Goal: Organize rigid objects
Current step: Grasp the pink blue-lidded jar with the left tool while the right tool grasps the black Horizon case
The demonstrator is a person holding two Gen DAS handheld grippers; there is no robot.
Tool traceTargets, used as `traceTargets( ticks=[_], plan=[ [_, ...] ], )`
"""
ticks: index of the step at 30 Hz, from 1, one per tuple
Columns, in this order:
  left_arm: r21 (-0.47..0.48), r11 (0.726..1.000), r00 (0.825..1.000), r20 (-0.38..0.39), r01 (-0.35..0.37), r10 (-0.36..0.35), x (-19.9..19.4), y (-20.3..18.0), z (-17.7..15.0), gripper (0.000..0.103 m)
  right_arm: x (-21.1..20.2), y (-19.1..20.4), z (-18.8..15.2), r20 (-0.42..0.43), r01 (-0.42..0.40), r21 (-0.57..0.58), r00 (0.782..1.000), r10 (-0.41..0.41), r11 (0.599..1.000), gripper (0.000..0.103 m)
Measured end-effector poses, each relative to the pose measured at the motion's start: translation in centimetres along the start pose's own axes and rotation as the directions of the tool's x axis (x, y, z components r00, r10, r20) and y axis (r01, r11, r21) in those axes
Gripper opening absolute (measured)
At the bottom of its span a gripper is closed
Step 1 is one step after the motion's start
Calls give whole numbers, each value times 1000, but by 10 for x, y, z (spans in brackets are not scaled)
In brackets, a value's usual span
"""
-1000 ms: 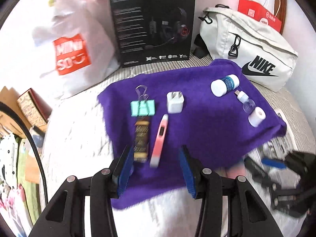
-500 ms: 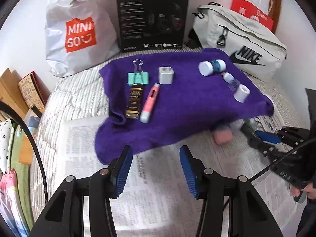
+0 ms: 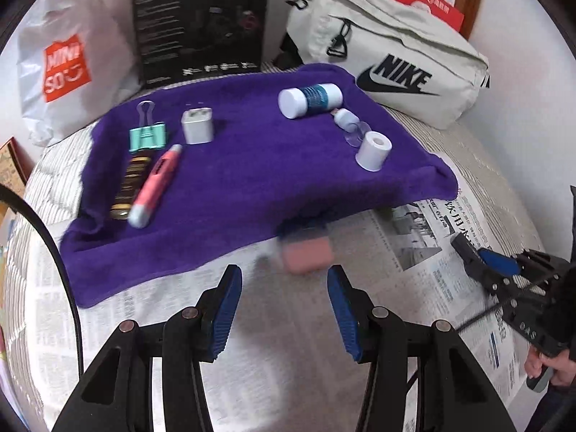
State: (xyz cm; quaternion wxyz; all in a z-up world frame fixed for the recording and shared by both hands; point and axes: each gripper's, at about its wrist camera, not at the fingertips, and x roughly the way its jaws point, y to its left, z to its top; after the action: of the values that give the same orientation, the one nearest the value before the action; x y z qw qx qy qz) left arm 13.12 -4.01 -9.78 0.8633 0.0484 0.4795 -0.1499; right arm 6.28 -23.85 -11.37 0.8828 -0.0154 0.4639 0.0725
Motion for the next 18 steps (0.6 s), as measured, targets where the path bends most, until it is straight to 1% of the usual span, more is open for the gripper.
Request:
traceTargets(
  ticks=[8,13,15,17,18],
  plan=[
    [-7,1000,999,-33,-7,7,20,-15,10,47,2,-2,-7,17,-10,-6,1000,10,1000,22],
    [-13,999,997,-61,-51,51,32,-18,16,47,2,-2,-10,39,-15,-2,999,16,1000,22],
    [-4,997,996,-47,-75,74,35,-20,16,47,2,-1,-12,56,-10,-2,998,10,1000,22],
    [7,997,996,-37,-83,83,36,-20,15,47,2,0,-14,71,-5,-5,997,5,1000,22],
    [13,996,996,-30,-87,88,36,-20,15,45,2,0,-14,76,-4,-5,997,5,1000,22]
  ],
)
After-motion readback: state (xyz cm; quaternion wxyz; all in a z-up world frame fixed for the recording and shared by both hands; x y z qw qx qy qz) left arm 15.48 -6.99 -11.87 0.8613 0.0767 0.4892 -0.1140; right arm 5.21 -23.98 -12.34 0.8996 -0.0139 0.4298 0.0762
